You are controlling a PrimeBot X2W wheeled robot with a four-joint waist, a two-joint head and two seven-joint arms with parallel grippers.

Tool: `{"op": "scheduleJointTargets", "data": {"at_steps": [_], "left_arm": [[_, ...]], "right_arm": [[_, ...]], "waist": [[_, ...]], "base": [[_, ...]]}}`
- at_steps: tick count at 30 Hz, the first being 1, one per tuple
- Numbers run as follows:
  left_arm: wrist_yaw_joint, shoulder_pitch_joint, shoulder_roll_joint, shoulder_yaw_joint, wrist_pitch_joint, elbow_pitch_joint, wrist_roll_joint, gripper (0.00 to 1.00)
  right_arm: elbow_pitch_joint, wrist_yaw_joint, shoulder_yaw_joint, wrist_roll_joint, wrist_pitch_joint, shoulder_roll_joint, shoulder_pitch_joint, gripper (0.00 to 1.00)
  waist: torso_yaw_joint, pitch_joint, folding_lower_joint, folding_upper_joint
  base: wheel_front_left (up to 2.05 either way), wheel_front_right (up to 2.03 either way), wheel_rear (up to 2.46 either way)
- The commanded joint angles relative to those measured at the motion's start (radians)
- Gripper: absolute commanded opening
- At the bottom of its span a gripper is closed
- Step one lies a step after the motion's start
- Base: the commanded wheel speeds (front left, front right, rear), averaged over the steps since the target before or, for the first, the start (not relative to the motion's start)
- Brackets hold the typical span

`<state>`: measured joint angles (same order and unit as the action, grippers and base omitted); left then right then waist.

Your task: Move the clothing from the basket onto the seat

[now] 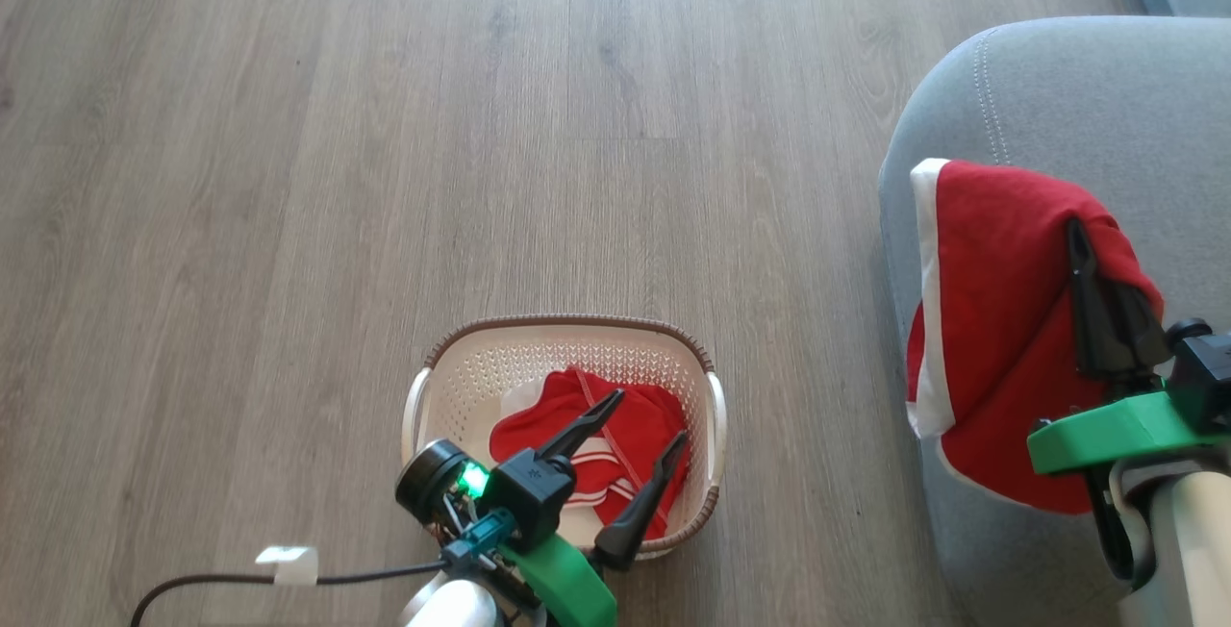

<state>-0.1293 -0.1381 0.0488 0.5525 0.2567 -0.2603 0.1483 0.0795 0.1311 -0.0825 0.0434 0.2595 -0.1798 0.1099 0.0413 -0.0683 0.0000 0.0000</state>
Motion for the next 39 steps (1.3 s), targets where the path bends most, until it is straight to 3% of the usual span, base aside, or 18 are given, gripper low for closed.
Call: {"op": "scheduleJointTargets", "data": {"at_steps": [1,8,13,32,39], "left_arm": [[-0.001,-0.02,0.001,-0.032,0.005,0.028,0.004,1.0],[-0.001,-0.018,0.001,-0.033,0.005,0.023,0.005,1.0],[-0.001,-0.019,0.001,-0.02,0.005,0.017,-0.003,1.0],[-0.001,-0.042,0.002,0.019,0.005,0.012,-0.017,1.0],[-0.001,-0.036,0.002,0.032,0.005,0.022,-0.004,1.0]], "right_arm": [[-0.03,0.0,0.017,-0.008,0.002,-0.002,0.014,0.0],[-0.03,0.0,0.004,-0.011,0.002,-0.004,0.02,0.0],[-0.039,0.0,-0.01,-0.016,0.002,-0.007,0.038,0.0],[-0.064,0.0,-0.07,-0.02,0.002,0.017,0.065,0.0],[-0.065,0.0,-0.08,-0.021,0.002,0.02,0.055,0.0]], "waist": [[0.0,0.0,0.0,0.0],[-0.004,0.0,0.0,0.0],[-0.045,-0.015,0.0,0.0],[-0.402,-0.071,0.0,0.0],[-0.483,-0.068,0.0,0.0]], "base": [[0.0,0.0,0.0],[0.0,0.0,0.0],[0.0,0.0,0.0],[0.0,0.0,0.0],[0.0,0.0,0.0]]}}
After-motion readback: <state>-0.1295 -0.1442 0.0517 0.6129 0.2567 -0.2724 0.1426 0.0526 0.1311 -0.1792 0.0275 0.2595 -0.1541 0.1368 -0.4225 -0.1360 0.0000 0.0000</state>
